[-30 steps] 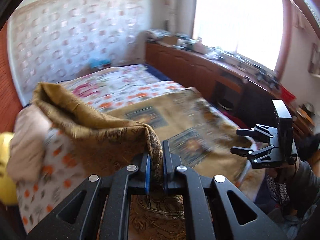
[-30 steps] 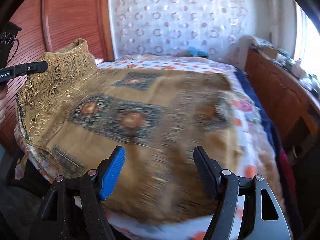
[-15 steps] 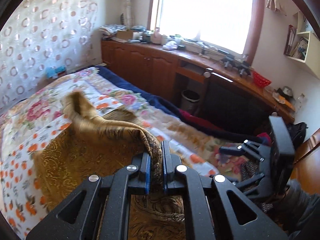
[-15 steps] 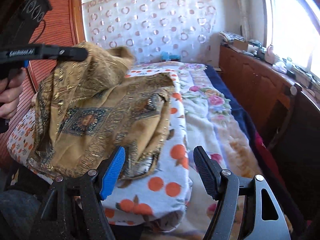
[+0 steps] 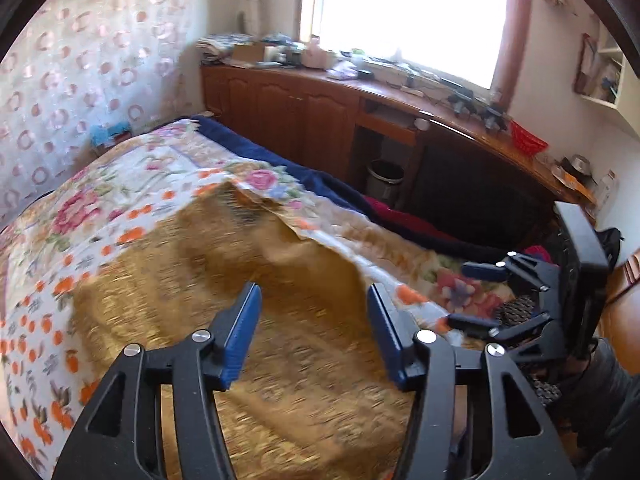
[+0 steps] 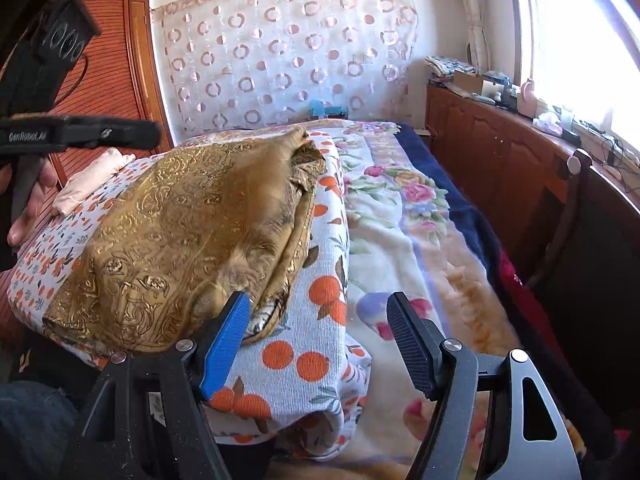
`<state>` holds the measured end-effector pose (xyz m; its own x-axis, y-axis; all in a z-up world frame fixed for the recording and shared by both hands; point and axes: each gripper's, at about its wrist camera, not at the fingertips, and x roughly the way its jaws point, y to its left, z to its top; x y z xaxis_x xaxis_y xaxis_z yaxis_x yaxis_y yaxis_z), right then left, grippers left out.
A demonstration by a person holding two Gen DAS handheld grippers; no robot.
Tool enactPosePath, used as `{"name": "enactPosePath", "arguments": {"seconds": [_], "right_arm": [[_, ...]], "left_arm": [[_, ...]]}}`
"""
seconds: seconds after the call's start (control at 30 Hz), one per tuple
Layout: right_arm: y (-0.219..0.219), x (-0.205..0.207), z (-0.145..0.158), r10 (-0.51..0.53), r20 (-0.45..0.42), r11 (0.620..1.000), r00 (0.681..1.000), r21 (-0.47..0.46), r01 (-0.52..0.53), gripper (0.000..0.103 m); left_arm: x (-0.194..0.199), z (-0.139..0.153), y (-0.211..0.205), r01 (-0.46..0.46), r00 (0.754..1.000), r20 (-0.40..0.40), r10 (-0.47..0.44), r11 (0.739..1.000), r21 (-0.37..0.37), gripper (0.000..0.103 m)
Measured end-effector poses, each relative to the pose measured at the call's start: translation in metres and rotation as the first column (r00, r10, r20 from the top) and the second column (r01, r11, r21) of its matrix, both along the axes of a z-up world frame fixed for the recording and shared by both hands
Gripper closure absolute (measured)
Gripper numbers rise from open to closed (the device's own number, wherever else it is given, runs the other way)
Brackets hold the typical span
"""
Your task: Fold small clothes
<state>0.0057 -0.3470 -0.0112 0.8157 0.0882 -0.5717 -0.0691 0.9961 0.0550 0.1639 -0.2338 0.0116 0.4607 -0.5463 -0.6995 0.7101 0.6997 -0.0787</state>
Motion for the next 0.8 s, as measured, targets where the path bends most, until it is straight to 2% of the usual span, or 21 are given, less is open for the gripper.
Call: {"name": "enactPosePath", "arguments": {"seconds": [0.13, 0.33, 0.63, 0.8], "right_arm": [[0.003, 0.004, 0.005, 0.006, 0.015, 1.0, 1.0, -0.012, -0.006, 0.03], [0.007, 0.019, 0.01, 0.029, 0.031, 1.0, 0.999, -0.004, -0.028, 0.03], [0.025, 0.027, 0.002, 0.091, 0.017, 0.996, 0.996, -0.017, -0.091, 0.03], [0.025, 0.039, -0.005, 0.104, -0.033, 0.994, 0.994, -0.029, -0.105, 0.03]], "left_arm": [[0.009, -0.016, 0.03, -0.084, 0.996, 0.016, 0.083, 0.995, 0.05, 0.045], [0.014, -0.05, 0.075, -0.172, 0.983, -0.048, 0.176, 0.982, 0.074, 0.045], [-0.003, -0.077, 0.111, -0.219, 0.97, -0.09, 0.224, 0.973, 0.068, 0.045], [-0.014, -0.093, 0.121, -0.229, 0.965, -0.117, 0.235, 0.971, 0.064, 0.045]]}}
